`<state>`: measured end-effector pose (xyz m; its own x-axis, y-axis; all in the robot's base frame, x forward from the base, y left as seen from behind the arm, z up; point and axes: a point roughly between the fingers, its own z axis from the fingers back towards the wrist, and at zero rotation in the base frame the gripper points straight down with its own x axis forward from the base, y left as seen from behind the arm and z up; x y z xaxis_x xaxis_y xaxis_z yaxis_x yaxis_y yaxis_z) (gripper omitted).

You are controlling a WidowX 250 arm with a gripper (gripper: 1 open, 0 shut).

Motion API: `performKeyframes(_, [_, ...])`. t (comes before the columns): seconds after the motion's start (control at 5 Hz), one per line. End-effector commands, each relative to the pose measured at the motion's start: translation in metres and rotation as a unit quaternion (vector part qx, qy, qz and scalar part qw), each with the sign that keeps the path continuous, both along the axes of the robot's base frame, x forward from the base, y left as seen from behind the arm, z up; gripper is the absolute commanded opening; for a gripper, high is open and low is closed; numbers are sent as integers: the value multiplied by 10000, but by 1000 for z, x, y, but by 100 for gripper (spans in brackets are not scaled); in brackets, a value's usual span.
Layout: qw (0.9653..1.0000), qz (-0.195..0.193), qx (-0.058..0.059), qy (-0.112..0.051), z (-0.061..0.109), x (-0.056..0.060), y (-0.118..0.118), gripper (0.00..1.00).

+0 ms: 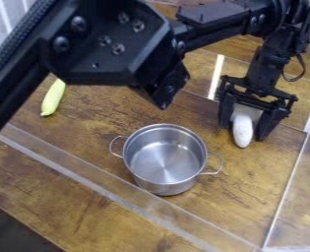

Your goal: Put the mushroom in the silver pot

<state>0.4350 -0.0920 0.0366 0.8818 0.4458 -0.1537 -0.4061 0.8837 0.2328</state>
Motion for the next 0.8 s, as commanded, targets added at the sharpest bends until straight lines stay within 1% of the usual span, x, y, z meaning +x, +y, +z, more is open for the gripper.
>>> performKeyframes(0.0, [9998, 153, 20, -146, 23, 7, 13, 100])
performKeyframes(0.6, [9998, 212, 16, 14, 26, 5, 11, 100])
